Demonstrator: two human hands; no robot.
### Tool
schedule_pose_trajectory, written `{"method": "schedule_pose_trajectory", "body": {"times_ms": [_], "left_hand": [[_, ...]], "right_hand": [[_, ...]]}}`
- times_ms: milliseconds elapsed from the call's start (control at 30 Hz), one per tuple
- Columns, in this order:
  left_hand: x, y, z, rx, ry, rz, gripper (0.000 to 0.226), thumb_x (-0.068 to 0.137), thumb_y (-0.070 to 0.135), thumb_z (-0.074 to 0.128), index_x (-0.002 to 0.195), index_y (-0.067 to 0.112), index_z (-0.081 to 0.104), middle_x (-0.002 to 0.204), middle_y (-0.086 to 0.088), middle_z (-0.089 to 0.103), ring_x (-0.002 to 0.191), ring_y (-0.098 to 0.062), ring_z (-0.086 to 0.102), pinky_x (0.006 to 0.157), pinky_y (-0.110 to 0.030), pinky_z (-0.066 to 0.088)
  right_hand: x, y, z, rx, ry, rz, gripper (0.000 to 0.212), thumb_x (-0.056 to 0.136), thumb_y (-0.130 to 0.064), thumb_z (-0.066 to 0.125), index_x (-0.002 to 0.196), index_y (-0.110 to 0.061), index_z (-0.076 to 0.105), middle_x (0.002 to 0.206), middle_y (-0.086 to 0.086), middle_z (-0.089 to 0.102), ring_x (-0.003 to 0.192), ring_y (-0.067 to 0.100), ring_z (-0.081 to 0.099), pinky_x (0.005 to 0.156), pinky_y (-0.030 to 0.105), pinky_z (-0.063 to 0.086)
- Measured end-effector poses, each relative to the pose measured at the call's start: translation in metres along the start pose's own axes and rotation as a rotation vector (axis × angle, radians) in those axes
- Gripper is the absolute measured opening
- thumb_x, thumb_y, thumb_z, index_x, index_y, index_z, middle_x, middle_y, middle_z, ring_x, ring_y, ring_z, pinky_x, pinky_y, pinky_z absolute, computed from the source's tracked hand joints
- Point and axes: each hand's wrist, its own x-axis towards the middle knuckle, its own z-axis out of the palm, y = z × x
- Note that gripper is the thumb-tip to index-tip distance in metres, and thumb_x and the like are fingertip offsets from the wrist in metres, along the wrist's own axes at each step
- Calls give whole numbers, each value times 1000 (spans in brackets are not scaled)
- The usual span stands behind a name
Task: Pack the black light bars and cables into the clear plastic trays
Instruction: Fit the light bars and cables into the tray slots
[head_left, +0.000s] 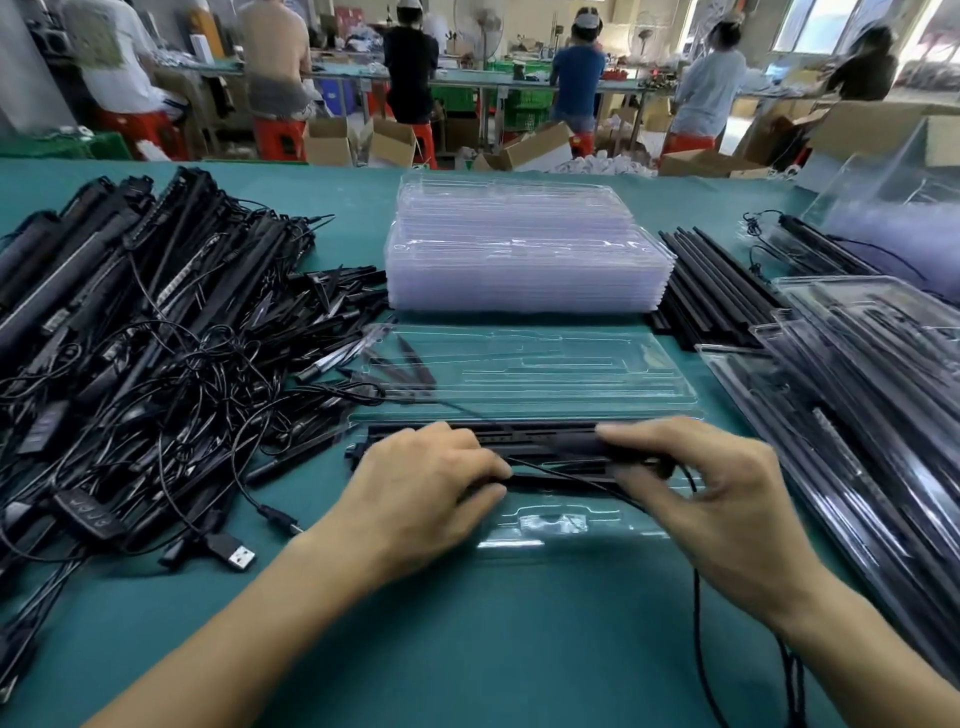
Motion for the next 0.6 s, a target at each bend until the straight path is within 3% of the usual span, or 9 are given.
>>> {"method": "schedule_pose_trajectory", "body": {"times_ms": [67, 167, 233, 300, 367, 433, 500, 600], "left_hand": [[1, 1, 10, 43, -47, 13, 33, 101, 46, 42, 126, 36, 62, 112, 13, 59, 106, -14, 51, 89, -35, 47], [0, 3, 17, 57, -42, 37, 39, 103, 40, 40, 140, 35, 51, 115, 9, 54, 107, -17, 50, 88, -36, 45], [-3, 3, 15, -21, 2, 10, 35, 99, 32, 50, 132, 29, 61, 108, 7, 60, 102, -18, 57, 85, -38, 49], [-5, 3, 12, -90, 78, -43, 22, 91, 28, 61, 109, 26, 73, 96, 9, 67, 92, -15, 63, 80, -35, 53], [-6, 3, 12, -124, 147, -55, 12, 83, 33, 66, 90, 27, 72, 82, 12, 65, 80, -11, 61, 69, -34, 54], [-6, 6, 13, -173, 147, -29, 17, 81, 39, 69, 93, 27, 72, 85, 13, 62, 82, -9, 59, 70, -31, 54], [-4, 9, 16, -163, 110, 15, 29, 83, 44, 71, 107, 28, 72, 96, 12, 61, 92, -11, 56, 79, -32, 51], [-1, 11, 20, -138, 36, 33, 33, 89, 49, 65, 117, 32, 71, 104, 14, 62, 98, -11, 51, 86, -37, 47]], "right_hand": [[-8, -2, 6, 26, -89, -16, 31, 78, 4, 77, 99, -18, 77, 94, -14, 73, 87, 2, 67, 73, 16, 50], [-14, 9, 10, -28, -152, 35, 37, 76, 12, 74, 96, -19, 78, 93, -13, 73, 91, 2, 68, 78, 24, 54], [-15, 16, 10, -39, -209, 47, 40, 75, 12, 73, 96, -22, 78, 95, -15, 72, 94, 2, 67, 82, 27, 54], [-15, 22, 9, -41, -272, 63, 44, 78, 10, 71, 99, -28, 77, 98, -19, 71, 98, 2, 65, 86, 28, 52], [-15, 24, 8, -86, -342, 40, 43, 82, 3, 67, 105, -33, 74, 103, -23, 68, 102, 1, 62, 89, 26, 50], [-15, 24, 7, -125, -389, -4, 38, 83, -7, 64, 109, -34, 73, 107, -23, 66, 103, -1, 60, 90, 22, 47], [-16, 24, 8, -135, -408, -40, 33, 84, -14, 64, 111, -33, 73, 108, -20, 66, 101, -1, 58, 91, 16, 44], [-15, 25, 9, -109, -406, -32, 30, 87, -13, 68, 109, -33, 74, 107, -21, 67, 100, 2, 60, 89, 19, 45]]}}
